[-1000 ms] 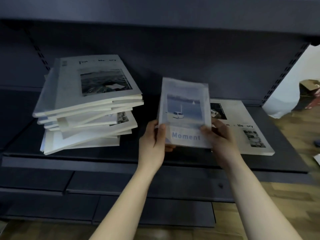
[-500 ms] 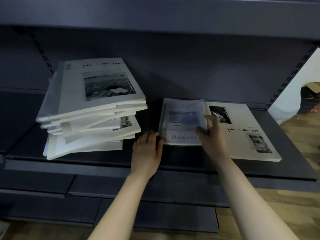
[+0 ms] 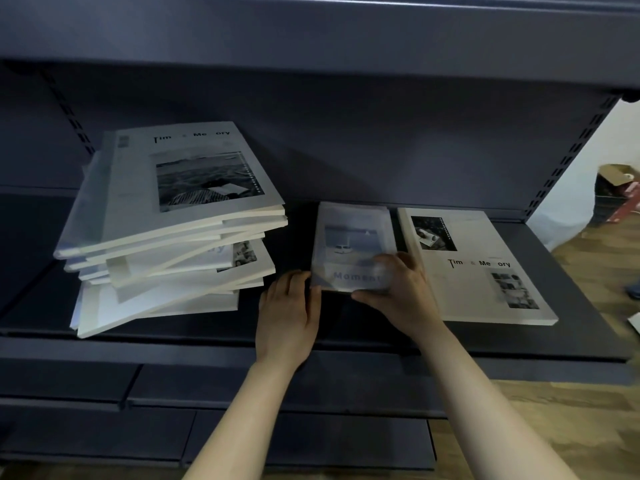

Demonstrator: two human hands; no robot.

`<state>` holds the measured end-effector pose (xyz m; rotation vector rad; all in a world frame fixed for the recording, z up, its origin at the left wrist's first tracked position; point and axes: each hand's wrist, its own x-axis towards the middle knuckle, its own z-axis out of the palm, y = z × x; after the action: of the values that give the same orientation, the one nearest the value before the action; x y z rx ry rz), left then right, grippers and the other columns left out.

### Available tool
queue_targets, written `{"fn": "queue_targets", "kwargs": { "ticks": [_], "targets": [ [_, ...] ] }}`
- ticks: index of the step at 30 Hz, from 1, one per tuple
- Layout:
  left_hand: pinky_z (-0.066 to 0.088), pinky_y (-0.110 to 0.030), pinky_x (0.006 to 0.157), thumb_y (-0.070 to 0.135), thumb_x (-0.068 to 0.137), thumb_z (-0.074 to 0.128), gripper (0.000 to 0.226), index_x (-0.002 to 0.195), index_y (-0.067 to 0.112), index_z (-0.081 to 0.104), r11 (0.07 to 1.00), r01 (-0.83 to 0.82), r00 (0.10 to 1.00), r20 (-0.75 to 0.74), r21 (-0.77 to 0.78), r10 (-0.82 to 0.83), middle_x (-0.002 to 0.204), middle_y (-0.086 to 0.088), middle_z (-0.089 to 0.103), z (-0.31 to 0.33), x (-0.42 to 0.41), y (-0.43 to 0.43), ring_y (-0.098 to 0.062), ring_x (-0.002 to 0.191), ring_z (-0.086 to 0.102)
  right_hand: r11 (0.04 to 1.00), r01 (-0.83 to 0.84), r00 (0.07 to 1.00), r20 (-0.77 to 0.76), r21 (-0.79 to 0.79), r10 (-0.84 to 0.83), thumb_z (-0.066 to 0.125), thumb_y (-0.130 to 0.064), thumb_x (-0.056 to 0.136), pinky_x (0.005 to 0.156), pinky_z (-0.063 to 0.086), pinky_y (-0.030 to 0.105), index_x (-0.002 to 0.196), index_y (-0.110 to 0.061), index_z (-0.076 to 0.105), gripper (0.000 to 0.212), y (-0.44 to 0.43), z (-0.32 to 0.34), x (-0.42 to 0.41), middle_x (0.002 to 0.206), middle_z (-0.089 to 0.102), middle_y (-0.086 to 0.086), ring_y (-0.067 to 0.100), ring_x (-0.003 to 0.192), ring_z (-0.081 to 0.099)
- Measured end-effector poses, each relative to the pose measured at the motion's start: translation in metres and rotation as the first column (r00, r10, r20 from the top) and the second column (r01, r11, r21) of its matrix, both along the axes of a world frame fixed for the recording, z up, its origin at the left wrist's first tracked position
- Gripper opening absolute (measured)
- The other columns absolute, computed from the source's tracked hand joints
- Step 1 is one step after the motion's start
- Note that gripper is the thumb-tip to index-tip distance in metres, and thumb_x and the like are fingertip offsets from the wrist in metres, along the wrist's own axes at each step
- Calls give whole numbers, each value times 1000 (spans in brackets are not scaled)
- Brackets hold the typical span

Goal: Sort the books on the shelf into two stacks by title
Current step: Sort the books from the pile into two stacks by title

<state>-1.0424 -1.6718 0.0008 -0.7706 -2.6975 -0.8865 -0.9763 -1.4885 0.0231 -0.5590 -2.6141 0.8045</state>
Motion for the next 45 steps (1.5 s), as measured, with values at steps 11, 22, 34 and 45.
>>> {"fn": "queue_targets", "kwargs": {
  "ticks": [11,22,34,45],
  "targets": [
    [32,-35,103,38,99,33,43,133,16,47,1000,-23,998,51,-10,24,133,-5,52,2,1,0,-22,121,47,993,96,982,-172,74,-82,81,-36,71,84,42,25,115,-18,62,52,-4,-11,-14,130,51,8,26,114,54],
    [31,-33,104,37,99,35,44,135,15,46,999,-28,998,53,-18,29,133,-7,52,4,4,-1,-23,121,48,989,108,979,-186,101,-88,79,-29,74,77,49,29,116,-15,65,47,-1,-16,-14,112,57,5,25,102,58],
    [31,-31,104,39,99,34,46,136,14,46,1000,3,999,38,-20,-2,135,-6,50,7,7,-2,-23,121,47,991,131,978,-166,38,-123,79,-30,74,85,41,23,124,-12,62,56,1,-19,-15,124,52,9,25,112,53],
    [54,-33,62,37,93,34,41,97,14,67,985,155,980,-141,81,-143,89,-4,68,55,27,-1,-23,75,64,932,-29,914,-367,361,171,67,-18,77,83,49,40,95,-11,70,20,-18,-14,-4,110,59,11,31,103,55]
  ]
}}
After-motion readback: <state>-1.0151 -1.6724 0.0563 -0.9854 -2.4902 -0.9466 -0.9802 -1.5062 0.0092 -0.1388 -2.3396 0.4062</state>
